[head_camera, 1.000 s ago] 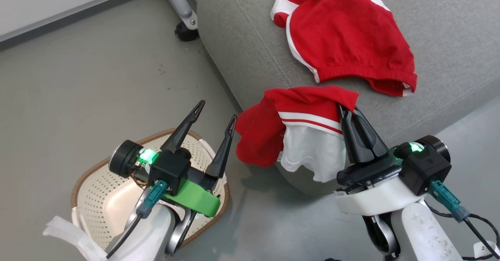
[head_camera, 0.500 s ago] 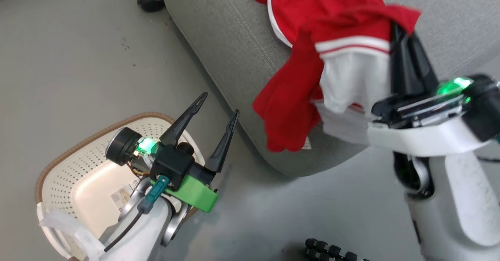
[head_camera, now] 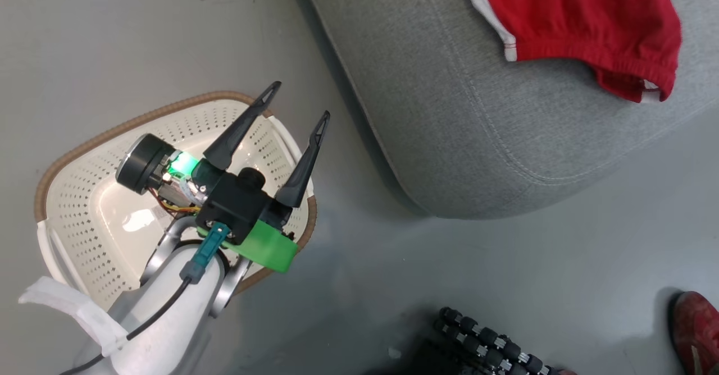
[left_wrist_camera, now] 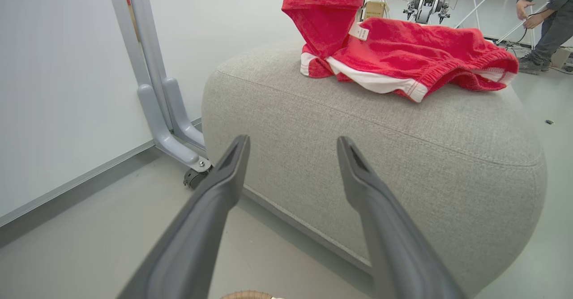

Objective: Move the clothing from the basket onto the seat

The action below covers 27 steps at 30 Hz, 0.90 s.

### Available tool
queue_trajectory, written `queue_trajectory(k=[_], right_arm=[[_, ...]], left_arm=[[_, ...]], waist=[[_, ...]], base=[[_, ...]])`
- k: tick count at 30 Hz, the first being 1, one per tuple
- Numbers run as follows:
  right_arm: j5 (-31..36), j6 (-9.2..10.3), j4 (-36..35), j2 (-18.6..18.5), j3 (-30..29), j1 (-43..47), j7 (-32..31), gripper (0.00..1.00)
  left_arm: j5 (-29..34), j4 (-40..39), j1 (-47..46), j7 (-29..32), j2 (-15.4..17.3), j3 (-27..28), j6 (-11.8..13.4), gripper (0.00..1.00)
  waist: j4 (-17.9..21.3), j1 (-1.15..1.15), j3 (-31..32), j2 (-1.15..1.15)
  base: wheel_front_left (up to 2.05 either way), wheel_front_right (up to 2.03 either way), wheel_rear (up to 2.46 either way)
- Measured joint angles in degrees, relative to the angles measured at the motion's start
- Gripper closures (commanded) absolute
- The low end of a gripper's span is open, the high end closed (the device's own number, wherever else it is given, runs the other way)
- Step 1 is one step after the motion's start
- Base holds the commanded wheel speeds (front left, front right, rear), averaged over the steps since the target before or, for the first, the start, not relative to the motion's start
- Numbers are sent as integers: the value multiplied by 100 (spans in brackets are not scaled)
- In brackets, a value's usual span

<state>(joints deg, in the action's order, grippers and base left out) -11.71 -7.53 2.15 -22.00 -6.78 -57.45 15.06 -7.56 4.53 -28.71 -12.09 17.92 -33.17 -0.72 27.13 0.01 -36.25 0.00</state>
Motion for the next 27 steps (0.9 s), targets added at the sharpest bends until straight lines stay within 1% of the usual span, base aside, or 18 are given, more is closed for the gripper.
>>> queue_trajectory(k=[3, 5, 10, 11, 12, 13, 14, 15, 18, 23, 25, 27], right_arm=[[160, 0, 569, -73, 102, 24, 0, 100], [286, 0, 1021, -74, 232, 216, 0, 100], [397, 0, 2288, 104, 269, 708, -1, 100], [396, 0, 2527, 151, 269, 759, 0, 98], [391, 0, 2720, 201, 240, 810, -1, 85], [390, 0, 2826, 249, 203, 843, -1, 68], [389, 0, 2905, 296, 145, 881, 0, 68], [388, 0, 2966, 344, 49, 905, -1, 0], [475, 0, 2965, 449, -353, 1061, 0, 0], [866, 0, 2332, 769, -951, 1822, 0, 0], [1028, 1, 2039, 928, -977, 2219, -1, 0], [1190, 0, 1742, 1189, -871, 2662, -1, 0]], left_arm=[[33, -43, -76, -10, 29, 7, 32, 0], [34, -57, -131, -20, 3, -4, 51, 0], [48, -65, -152, -43, 3, -9, 74, 0], [47, -63, -152, -32, 22, -3, 80, 0], [46, -63, -152, -22, 45, -2, 85, 0], [44, -62, -152, -7, 60, 3, 99, 0], [15, -65, -151, 2, 66, 15, 109, 0], [9, -69, -147, 23, 71, 23, 123, 0], [-36, -65, -127, 41, 76, 14, 130, 0], [-196, 11, -95, -56, -70, 16, 182, 0], [-248, 105, -33, -118, -122, 10, 183, 0], [-350, 177, 48, -188, -215, 38, 183, 0]], waist=[[-143, 0, -175, 0], [-250, 0, -259, 0], [-427, 0, -392, 0], [-445, 0, -413, 0], [-455, 0, -427, 0], [-456, 0, -431, 0], [-450, 0, -429, 0], [-439, 0, -419, 0], [-419, 0, -348, 0], [-433, -1, -127, 0], [-444, -1, -14, 0], [-464, -1, 117, 0]], base=[[0, 0, 0], [0, 0, 0], [0, 0, 0], [0, 0, 0], [0, 0, 0], [0, 0, 0], [0, 0, 0], [0, 0, 0], [0, 0, 0], [0, 0, 0], [0, 0, 0], [0, 0, 0]])
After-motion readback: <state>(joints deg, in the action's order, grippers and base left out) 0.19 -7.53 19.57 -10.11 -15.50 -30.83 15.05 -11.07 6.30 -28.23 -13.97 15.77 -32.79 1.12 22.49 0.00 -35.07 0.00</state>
